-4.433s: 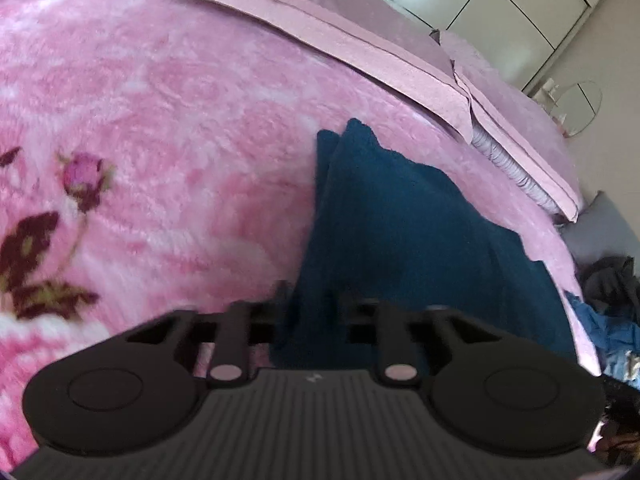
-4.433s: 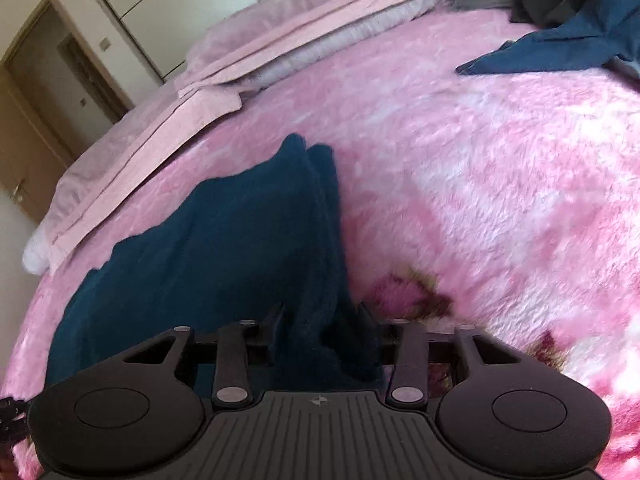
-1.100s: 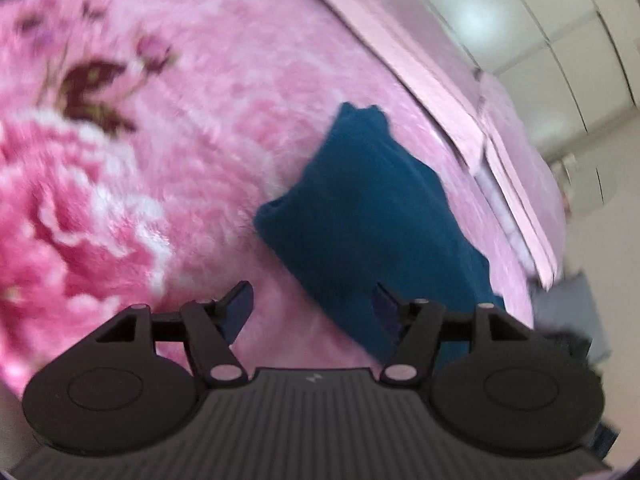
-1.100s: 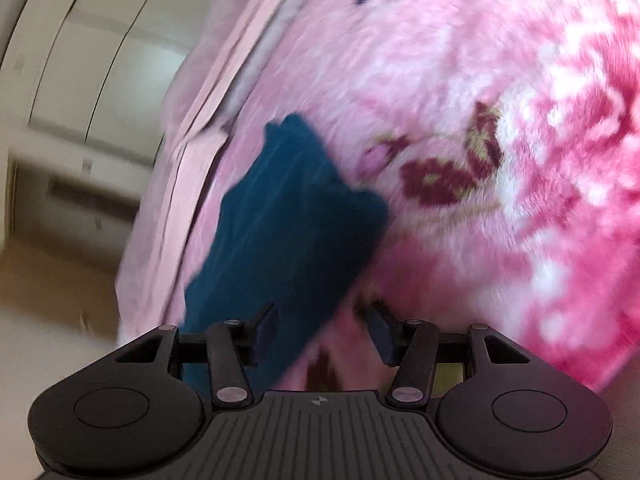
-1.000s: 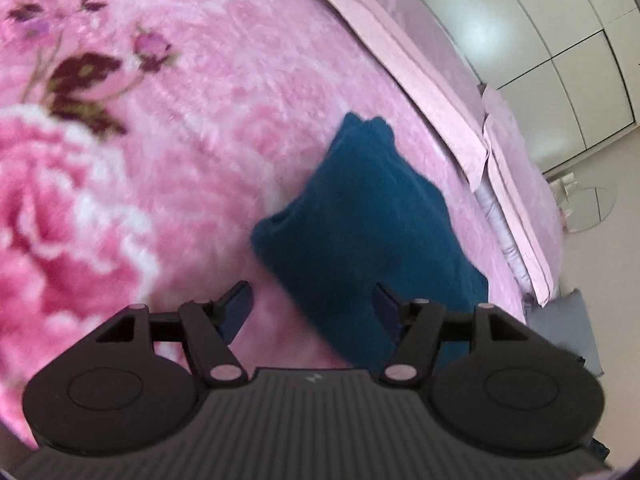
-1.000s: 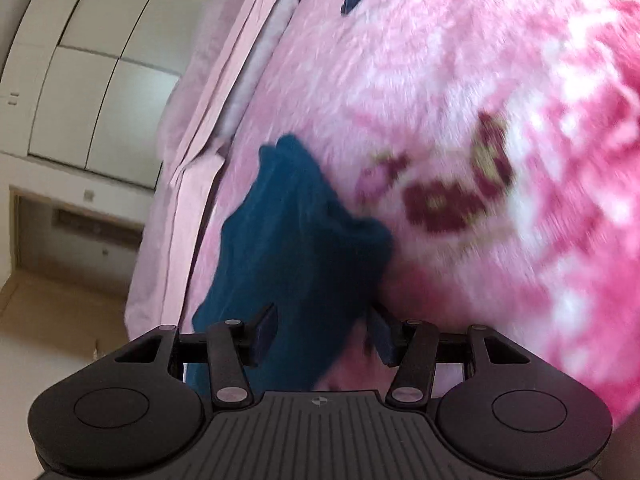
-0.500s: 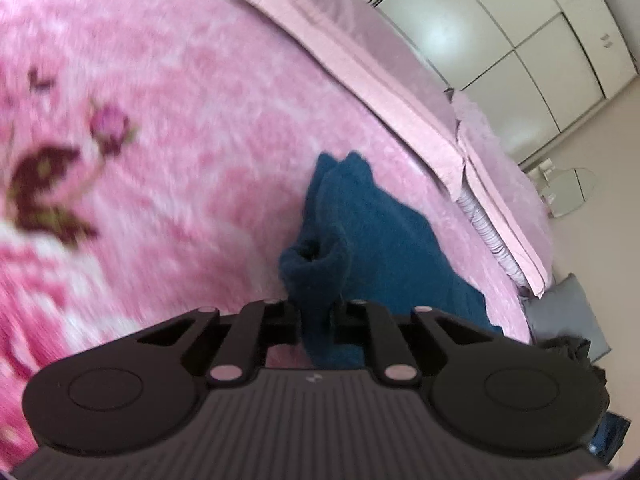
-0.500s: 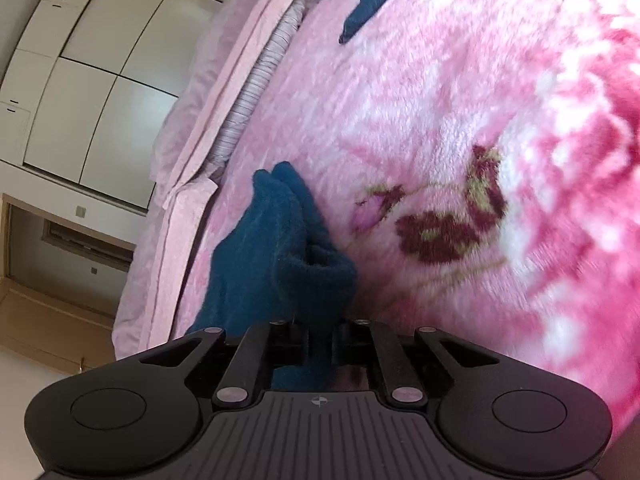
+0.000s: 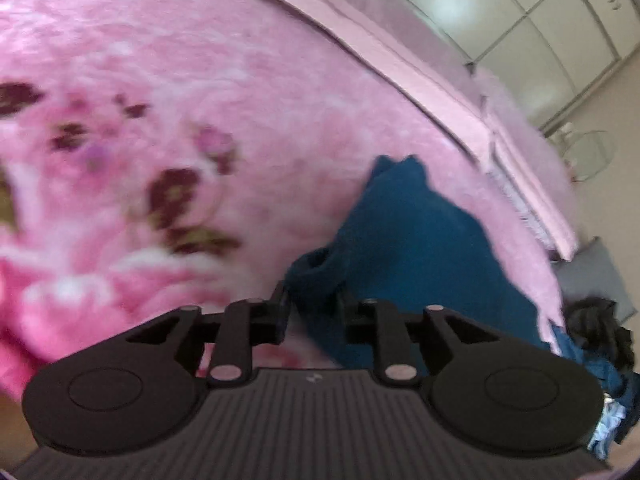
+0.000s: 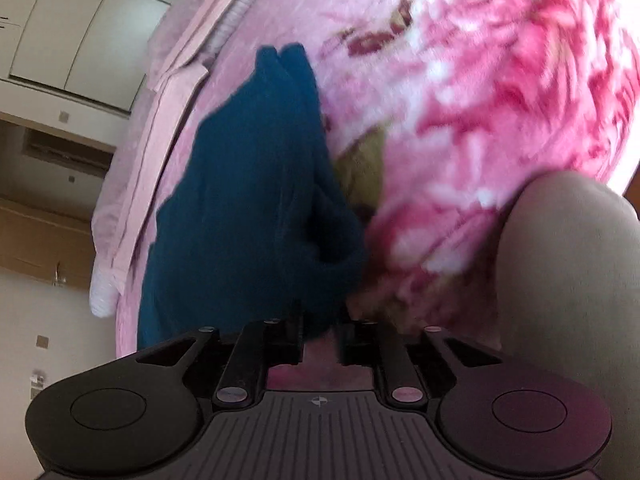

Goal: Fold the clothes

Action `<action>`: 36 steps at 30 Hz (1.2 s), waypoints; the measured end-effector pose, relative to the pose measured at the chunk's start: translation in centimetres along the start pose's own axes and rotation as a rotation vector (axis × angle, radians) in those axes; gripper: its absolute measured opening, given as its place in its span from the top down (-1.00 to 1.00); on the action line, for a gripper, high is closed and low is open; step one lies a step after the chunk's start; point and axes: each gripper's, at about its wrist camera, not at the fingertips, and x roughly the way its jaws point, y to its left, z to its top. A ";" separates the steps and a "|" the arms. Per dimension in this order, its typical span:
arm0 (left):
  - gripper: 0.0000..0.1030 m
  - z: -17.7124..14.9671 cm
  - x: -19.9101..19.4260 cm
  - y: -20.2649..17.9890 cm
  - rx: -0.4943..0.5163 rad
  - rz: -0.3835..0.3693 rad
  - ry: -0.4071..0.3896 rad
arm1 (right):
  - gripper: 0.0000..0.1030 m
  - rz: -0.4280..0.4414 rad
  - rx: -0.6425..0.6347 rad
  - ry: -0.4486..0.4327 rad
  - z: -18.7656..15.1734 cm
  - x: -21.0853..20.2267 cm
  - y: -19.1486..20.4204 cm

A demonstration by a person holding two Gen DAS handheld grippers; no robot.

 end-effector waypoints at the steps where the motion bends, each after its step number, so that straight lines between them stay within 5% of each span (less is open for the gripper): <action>1: 0.58 0.0 -0.9 -0.1 0.017 0.014 -0.021 | 0.33 -0.008 -0.021 0.004 0.0 -0.4 0.2; 7: 0.56 -1.6 -5.1 -2.8 0.114 0.043 -0.076 | 0.28 -0.129 -0.192 -0.056 0.1 -3.3 0.9; 13: 0.51 -3.8 -3.2 -8.4 0.205 0.047 0.000 | 0.28 -0.280 -0.416 -0.071 4.0 -4.1 1.8; 19: 0.51 -3.6 2.0 -13.8 0.268 0.219 0.054 | 0.28 -0.232 -0.811 0.081 9.8 1.2 6.4; 25: 0.54 -2.2 5.8 -22.1 0.269 0.403 0.134 | 0.28 -0.186 -0.864 0.231 16.1 4.7 9.6; 30: 0.45 -2.1 1.4 -30.1 0.246 0.512 0.156 | 0.28 -0.174 -0.795 0.353 22.1 1.7 11.2; 36: 0.30 -6.3 -5.0 -37.4 0.074 0.589 0.135 | 0.28 -0.112 -0.954 0.534 27.2 0.2 14.8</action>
